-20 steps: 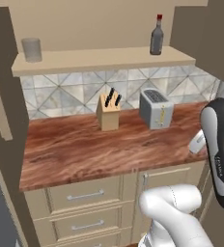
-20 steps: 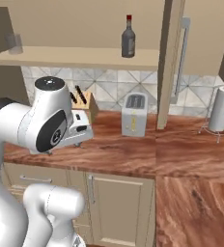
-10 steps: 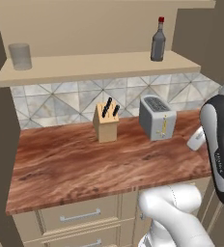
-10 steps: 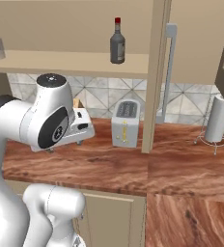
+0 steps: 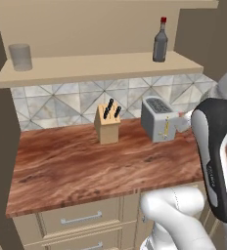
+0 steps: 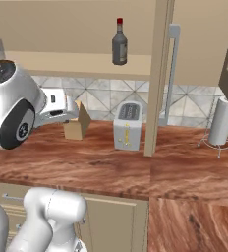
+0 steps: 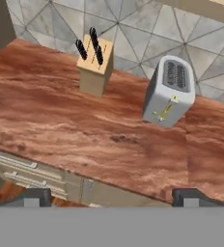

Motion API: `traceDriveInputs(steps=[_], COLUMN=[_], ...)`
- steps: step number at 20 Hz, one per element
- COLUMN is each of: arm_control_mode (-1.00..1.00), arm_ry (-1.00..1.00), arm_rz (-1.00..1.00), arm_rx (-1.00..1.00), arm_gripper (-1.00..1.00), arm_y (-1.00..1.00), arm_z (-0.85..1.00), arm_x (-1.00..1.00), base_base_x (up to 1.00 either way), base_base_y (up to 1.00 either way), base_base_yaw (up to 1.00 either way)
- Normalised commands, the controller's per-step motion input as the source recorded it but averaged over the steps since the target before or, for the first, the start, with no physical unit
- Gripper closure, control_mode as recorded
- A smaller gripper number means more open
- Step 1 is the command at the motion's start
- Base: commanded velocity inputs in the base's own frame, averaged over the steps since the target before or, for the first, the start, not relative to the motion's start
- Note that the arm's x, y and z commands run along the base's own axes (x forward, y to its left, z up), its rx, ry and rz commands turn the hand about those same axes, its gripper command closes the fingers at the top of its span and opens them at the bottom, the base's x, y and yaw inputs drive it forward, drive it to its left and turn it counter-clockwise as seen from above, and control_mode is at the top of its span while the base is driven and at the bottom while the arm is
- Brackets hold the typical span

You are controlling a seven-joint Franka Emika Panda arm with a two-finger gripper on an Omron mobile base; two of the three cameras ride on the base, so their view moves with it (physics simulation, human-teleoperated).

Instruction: There is a bowl on the dining counter. Grab a lemon wedge from the fridge and place it in the bowl. Then get the liquor bottle and glass cup from the cabinet and place them next to the bowl.

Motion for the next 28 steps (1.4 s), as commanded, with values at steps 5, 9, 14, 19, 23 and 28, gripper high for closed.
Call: traceDriveInputs(steps=[5,9,14,19,23,28], arm_control_mode=[-1.0,-1.0,-1.0,-1.0,-1.0,-1.0], arm_ry=[-0.19,-0.16,-0.2,-0.21,-0.17,-0.06], arm_rz=[-0.32,-0.38,-0.34,-0.18,0.0,0.05], arm_rx=[0.05,0.12,0.17,0.14,0.08,0.04], arm_gripper=[-1.0,-1.0,-1.0,-1.0,-1.0,-1.0], arm_y=[0.02,-0.1,-0.23,-0.03,-0.29,-0.3], arm_z=[1.0,0.89,0.47,0.11,0.11,0.05], arm_x=[0.36,0.57,0.65,0.78,0.76,0.77], base_base_x=[0.0,0.0,0.0,0.0,0.0,0.0], base_base_y=[0.0,0.0,0.0,0.0,0.0,0.0], base_base_yaw=[0.0,0.0,0.0,0.0,0.0,0.0])
